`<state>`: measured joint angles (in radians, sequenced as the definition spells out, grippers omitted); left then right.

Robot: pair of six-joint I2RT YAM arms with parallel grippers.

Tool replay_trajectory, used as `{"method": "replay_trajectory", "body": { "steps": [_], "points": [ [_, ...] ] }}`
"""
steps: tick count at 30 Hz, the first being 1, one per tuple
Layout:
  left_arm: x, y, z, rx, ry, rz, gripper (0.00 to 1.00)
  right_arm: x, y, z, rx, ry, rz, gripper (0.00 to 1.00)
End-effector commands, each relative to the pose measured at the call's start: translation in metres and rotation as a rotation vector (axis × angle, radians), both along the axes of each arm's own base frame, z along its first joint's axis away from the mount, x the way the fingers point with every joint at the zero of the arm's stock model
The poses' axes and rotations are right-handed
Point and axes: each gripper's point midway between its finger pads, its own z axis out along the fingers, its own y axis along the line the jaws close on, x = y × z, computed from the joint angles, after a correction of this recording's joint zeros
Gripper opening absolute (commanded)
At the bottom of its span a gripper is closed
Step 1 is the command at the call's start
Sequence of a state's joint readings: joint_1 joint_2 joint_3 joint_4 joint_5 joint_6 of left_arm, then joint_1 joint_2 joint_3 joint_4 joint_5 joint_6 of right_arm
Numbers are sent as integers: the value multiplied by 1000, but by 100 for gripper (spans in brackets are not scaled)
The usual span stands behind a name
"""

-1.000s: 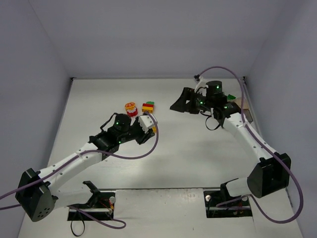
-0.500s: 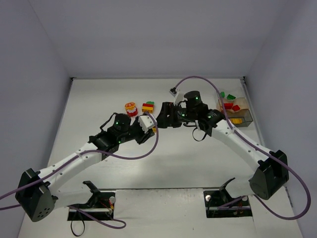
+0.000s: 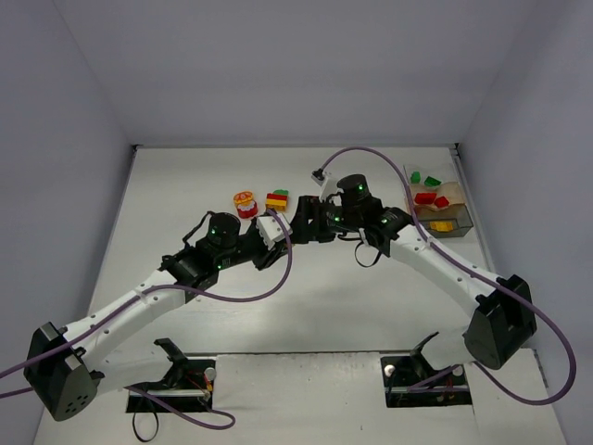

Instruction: Sort the legos into containers by color

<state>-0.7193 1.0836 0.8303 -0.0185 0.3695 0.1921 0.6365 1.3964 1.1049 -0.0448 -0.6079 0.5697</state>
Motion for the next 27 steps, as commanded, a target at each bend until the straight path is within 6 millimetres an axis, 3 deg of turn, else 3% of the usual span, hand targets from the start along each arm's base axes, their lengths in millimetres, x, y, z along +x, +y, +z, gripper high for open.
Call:
{"method": "replay_trajectory", "body": {
  "steps": [1, 5, 8, 9, 11, 12, 13, 19, 27],
  "points": [
    [-1, -12, 54, -115, -94, -44, 17, 8, 11, 18, 59, -69, 11, 66],
    [-2, -15, 54, -127, -81, -54, 17, 6, 15, 16, 70, -58, 34, 61],
    [-1, -15, 53, -124, -86, -52, 17, 5, 16, 18, 80, -60, 46, 46],
    [-1, -15, 53, -124, -86, -52, 17, 5, 16, 19, 82, -61, 47, 31],
    [0, -16, 51, -119, -83, -49, 17, 5, 16, 21, 84, -70, 49, 15],
    [1, -15, 50, -117, -81, -48, 25, 5, 15, 20, 81, -72, 48, 3],
    [2, -15, 48, -111, -78, -40, 33, 5, 15, 22, 82, -78, 46, 0],
    [1, -11, 40, -101, -72, -27, 59, 5, 14, 21, 82, -79, 43, 0],
    [2, -7, 21, -61, -54, -11, 63, 5, 14, 26, 90, -84, 43, 0]
  ]
}}
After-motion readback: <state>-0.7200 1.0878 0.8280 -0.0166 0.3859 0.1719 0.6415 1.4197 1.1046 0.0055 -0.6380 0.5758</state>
